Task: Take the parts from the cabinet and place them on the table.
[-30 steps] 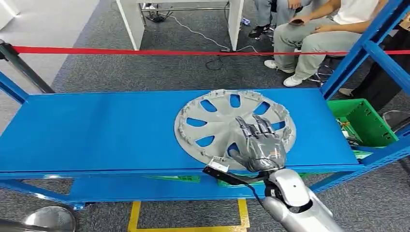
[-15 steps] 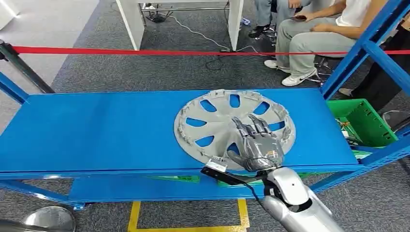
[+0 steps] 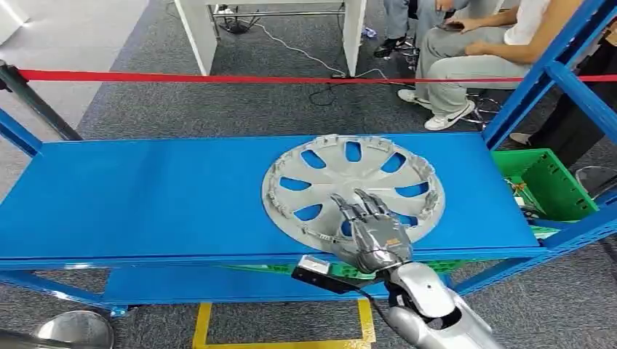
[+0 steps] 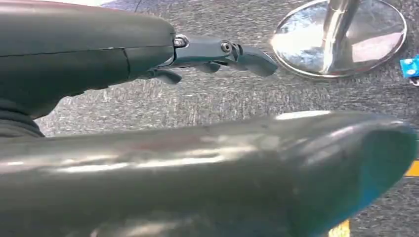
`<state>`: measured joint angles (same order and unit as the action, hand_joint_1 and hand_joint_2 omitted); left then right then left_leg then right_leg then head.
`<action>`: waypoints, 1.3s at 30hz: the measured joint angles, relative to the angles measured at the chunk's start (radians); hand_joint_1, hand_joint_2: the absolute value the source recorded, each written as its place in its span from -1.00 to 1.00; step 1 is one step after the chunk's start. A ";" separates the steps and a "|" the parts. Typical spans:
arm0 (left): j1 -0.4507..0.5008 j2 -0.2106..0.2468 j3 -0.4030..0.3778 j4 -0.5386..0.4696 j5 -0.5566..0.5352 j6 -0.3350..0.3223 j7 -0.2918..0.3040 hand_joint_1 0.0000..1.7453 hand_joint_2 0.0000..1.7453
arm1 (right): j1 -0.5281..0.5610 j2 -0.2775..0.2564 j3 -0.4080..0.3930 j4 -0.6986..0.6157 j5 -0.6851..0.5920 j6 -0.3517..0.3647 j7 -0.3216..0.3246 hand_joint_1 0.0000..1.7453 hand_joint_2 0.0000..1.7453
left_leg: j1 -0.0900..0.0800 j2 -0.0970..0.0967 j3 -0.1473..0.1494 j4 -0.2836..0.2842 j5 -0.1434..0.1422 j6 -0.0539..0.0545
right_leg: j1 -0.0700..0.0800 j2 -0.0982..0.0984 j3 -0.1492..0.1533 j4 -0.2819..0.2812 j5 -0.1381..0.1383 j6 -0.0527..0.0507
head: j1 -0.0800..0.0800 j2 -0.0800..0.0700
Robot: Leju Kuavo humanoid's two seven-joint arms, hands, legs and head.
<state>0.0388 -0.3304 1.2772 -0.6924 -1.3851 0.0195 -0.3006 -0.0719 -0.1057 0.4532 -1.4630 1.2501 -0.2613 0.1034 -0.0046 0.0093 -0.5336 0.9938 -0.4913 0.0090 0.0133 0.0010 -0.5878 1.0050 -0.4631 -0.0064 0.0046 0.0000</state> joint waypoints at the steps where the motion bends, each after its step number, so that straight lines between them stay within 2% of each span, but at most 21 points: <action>1: -0.001 0.000 0.002 0.002 0.000 0.000 -0.001 -1.00 -1.00 | 0.002 0.000 0.001 0.002 0.000 0.000 0.000 -1.00 1.00 | 0.000 0.000 0.000 0.000 0.000 0.000 | 0.000 0.000 0.000 0.000 0.000 0.000 | 0.000 0.000; 13: -0.022 0.006 0.014 0.057 -0.007 0.045 -0.021 -1.00 -1.00 | 0.058 -0.034 0.004 0.054 -0.012 0.022 0.007 -1.00 1.00 | 0.000 0.000 0.000 0.000 0.000 0.000 | 0.000 0.000 0.000 0.000 0.000 0.000 | 0.000 0.000; 26: -0.039 0.039 0.020 0.133 -0.018 0.085 -0.043 -1.00 -1.00 | 0.073 -0.078 0.008 0.082 -0.040 0.057 0.008 -1.00 1.00 | 0.000 0.000 0.001 0.000 0.000 0.000 | 0.000 0.000 0.001 0.000 0.000 0.001 | 0.000 0.000; 39: -0.051 0.075 0.026 0.226 -0.027 0.134 -0.056 -1.00 -1.00 | 0.053 -0.086 0.011 0.186 -0.053 -0.021 0.026 -1.00 1.00 | 0.000 0.000 0.011 0.000 -0.003 0.000 | 0.000 0.000 0.014 -0.002 -0.003 0.004 | 0.000 0.000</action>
<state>-0.0123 -0.2549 1.3027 -0.4662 -1.4126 0.1530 -0.3571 -0.0188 -0.1915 0.4643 -1.2772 1.1971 -0.2819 0.1289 -0.0046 0.0093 -0.5227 0.9938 -0.4944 0.0091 0.0131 0.0007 -0.5741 1.0032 -0.4664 -0.0027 0.0046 0.0000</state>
